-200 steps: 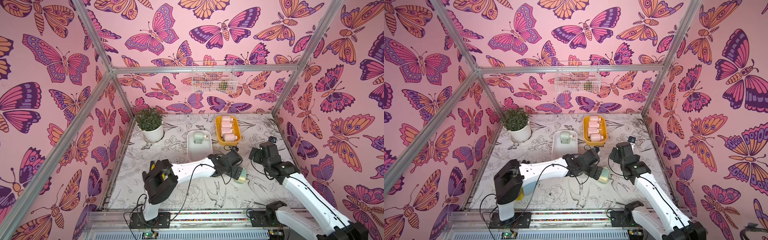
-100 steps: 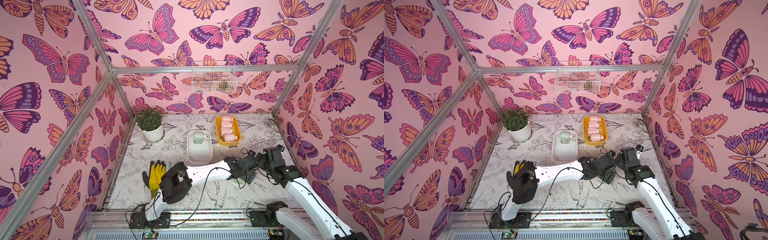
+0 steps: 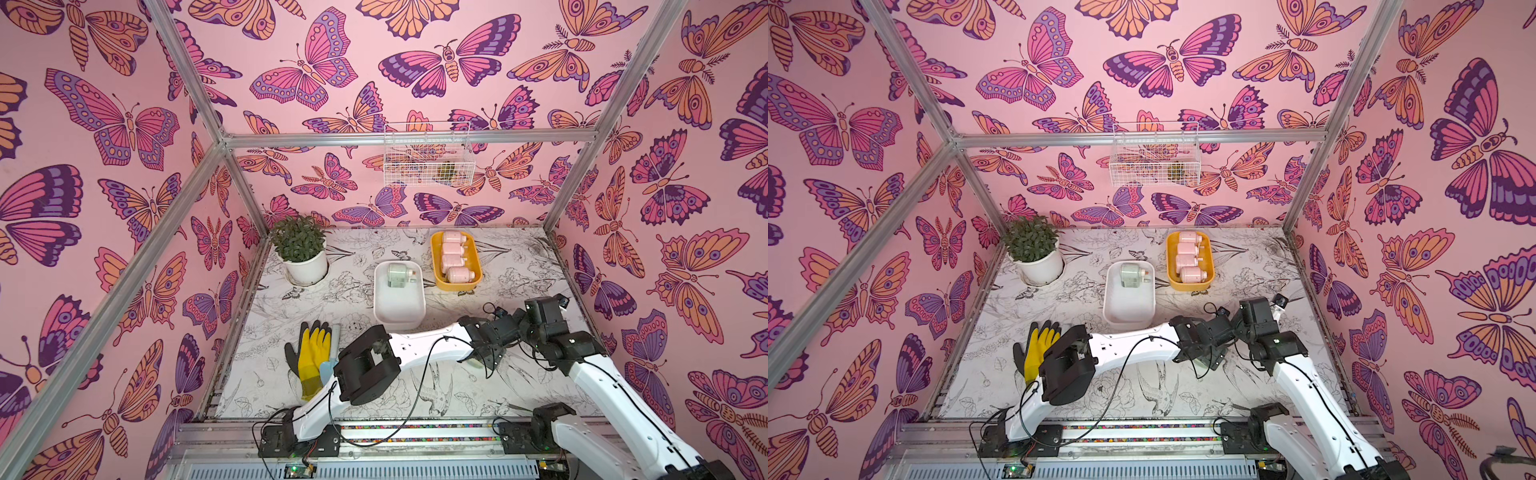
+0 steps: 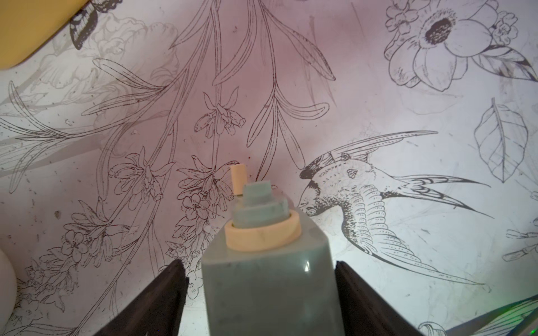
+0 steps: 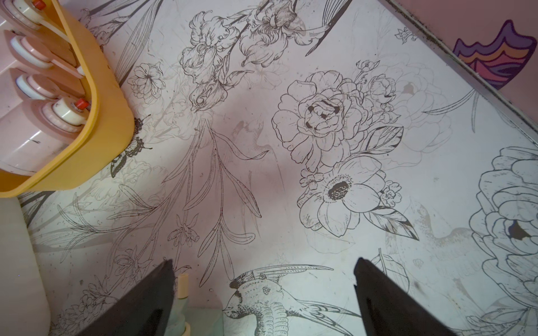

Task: Place the pencil sharpeners by color into the storage box
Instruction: Pick up the pencil sharpener from the center of the board.

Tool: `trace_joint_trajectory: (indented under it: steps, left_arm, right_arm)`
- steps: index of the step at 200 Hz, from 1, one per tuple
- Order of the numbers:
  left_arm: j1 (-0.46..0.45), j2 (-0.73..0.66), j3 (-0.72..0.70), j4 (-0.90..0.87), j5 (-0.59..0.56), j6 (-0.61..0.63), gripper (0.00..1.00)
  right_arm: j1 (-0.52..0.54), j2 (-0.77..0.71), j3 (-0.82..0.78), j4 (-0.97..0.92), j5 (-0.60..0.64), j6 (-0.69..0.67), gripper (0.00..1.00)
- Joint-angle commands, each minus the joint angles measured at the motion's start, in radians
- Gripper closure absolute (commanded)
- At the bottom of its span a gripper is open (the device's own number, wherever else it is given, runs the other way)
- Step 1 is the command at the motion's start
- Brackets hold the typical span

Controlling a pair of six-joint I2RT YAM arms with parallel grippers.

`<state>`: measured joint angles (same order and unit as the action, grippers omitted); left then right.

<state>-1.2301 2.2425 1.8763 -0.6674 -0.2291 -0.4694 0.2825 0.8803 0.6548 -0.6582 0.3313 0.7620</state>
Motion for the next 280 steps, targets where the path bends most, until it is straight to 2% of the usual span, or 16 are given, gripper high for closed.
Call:
trace_joint_trajectory:
  steps: [1,29,51,77,111,159,181,206,222,231,254,280]
  left_arm:
    - [0.001,0.027,0.024,-0.029,-0.006,-0.003,0.22]
    - [0.0,0.03,0.024,-0.029,0.0,0.001,0.24]
    - [0.001,0.038,0.035,-0.042,-0.003,-0.004,0.18]
    - [0.002,0.043,0.036,-0.048,0.016,-0.013,0.17]
    - [0.001,0.048,0.034,-0.049,0.037,-0.025,0.22]
    - [0.002,0.039,0.028,-0.047,0.038,-0.016,0.43]
    - [0.002,0.003,0.008,-0.048,0.03,0.029,0.61]
    - [0.002,-0.071,-0.038,-0.047,-0.059,0.064,0.79]
    - [0.004,-0.115,-0.063,-0.048,-0.082,0.137,0.92]
    - [0.008,-0.14,-0.072,-0.047,-0.059,0.22,1.0]
    - [0.016,-0.197,-0.099,-0.041,-0.052,0.374,1.0]
    - [0.062,-0.274,-0.148,-0.045,0.031,0.522,1.0]
  right_arm:
    - [-0.006,-0.018,-0.007,-0.006,0.01,0.002,0.01]
    - [-0.005,-0.025,-0.021,0.004,0.015,0.003,0.01]
    - [-0.006,-0.031,-0.023,0.0,0.023,0.001,0.01]
    - [-0.006,-0.048,-0.028,-0.005,0.037,-0.008,0.01]
    - [-0.008,-0.071,-0.041,-0.003,0.047,-0.017,0.01]
    - [-0.006,-0.076,-0.046,0.012,0.049,-0.045,0.01]
    - [-0.006,-0.078,-0.038,0.025,0.027,-0.062,0.01]
    - [-0.006,-0.09,-0.009,0.065,-0.057,-0.102,0.01]
    - [-0.006,-0.102,-0.014,0.125,-0.1,-0.141,0.01]
    - [-0.006,-0.105,-0.017,0.156,-0.12,-0.171,0.01]
    - [-0.006,-0.106,-0.01,0.227,-0.233,-0.276,0.01]
    - [-0.006,-0.085,0.017,0.267,-0.29,-0.312,0.01]
